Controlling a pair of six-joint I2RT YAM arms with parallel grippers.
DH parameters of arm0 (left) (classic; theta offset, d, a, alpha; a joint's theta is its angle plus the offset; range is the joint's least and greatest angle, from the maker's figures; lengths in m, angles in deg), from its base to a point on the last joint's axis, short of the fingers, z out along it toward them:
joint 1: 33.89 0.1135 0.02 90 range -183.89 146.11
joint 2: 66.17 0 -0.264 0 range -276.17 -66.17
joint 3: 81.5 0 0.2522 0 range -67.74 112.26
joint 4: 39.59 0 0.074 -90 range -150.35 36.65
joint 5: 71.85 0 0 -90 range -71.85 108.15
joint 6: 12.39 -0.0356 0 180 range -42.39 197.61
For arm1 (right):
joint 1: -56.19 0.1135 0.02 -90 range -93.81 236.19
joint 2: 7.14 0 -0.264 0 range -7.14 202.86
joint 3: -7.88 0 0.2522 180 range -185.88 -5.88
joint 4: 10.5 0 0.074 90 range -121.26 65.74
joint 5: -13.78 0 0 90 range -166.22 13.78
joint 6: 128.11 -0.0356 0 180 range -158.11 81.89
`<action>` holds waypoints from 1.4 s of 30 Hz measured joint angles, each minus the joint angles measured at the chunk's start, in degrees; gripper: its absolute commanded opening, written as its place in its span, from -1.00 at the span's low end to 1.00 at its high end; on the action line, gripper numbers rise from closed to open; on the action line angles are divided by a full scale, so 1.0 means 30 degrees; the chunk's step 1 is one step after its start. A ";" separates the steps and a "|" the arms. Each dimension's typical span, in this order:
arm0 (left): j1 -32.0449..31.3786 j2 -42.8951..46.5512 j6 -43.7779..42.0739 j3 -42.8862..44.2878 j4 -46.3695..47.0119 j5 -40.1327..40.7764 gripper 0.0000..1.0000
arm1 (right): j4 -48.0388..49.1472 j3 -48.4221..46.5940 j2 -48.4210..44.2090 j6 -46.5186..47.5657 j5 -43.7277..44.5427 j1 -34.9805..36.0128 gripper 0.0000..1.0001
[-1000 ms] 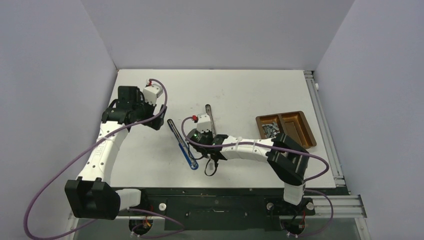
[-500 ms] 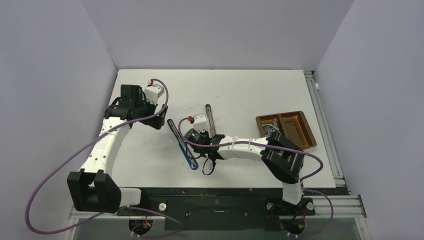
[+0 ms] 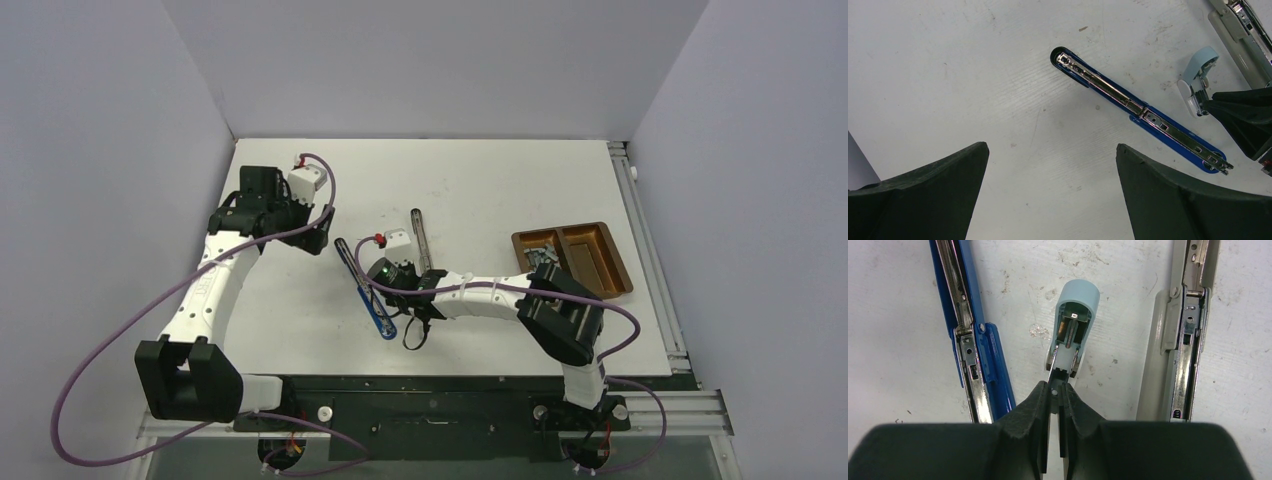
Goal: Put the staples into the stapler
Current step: Install the staple into the stapler.
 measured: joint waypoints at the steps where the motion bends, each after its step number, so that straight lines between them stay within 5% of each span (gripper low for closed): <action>1: 0.0000 0.0000 0.0000 0.0000 0.0000 0.0022 0.97 | 0.0015 0.0000 0.0000 0.0000 -0.0029 -0.0007 -0.83; 42: 0.0102 -0.0044 -0.0087 0.0000 0.0153 0.0109 0.97 | 0.0452 0.0000 0.0124 -0.0022 -0.0597 -0.0219 -0.83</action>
